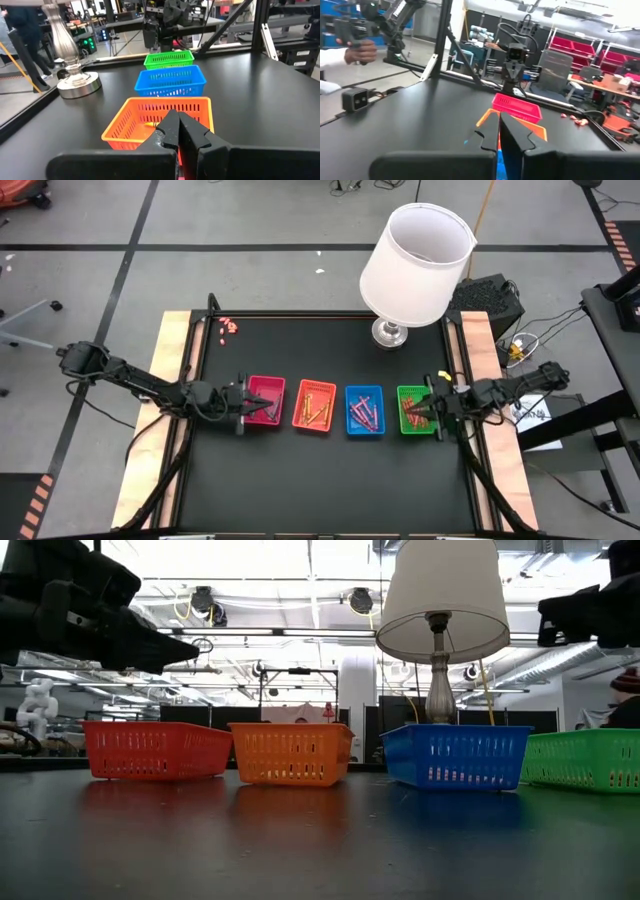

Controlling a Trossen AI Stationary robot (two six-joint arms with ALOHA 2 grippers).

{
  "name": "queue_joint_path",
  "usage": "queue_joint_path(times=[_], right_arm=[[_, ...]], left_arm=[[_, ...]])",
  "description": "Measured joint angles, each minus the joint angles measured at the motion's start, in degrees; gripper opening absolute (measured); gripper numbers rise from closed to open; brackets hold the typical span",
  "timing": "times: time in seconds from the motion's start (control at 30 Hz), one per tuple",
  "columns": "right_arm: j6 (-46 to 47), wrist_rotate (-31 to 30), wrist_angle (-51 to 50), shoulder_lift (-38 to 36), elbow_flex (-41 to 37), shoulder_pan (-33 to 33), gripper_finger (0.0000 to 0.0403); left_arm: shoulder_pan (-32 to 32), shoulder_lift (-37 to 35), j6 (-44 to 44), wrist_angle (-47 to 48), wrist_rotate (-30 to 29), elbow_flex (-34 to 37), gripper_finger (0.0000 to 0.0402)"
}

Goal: Sort crayons
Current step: Return to Home Position

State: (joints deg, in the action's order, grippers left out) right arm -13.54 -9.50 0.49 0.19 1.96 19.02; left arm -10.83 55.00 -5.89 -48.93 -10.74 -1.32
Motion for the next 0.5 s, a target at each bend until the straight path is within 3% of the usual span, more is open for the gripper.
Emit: queue_joint_path(times=[0.27, 0.5], right_arm=[[1.0, 8.3, -0.5, 0.0, 0.0, -7.9, 0.0], [3.7, 9.7, -1.6, 0.0, 0.0, -12.7, 0.0]], left_arm=[[0.0, -0.4, 1.0, -0.8, 0.0, 0.0, 0.0001], [0.0, -2.0, 1.1, -0.7, 0.0, 0.0, 0.0001]])
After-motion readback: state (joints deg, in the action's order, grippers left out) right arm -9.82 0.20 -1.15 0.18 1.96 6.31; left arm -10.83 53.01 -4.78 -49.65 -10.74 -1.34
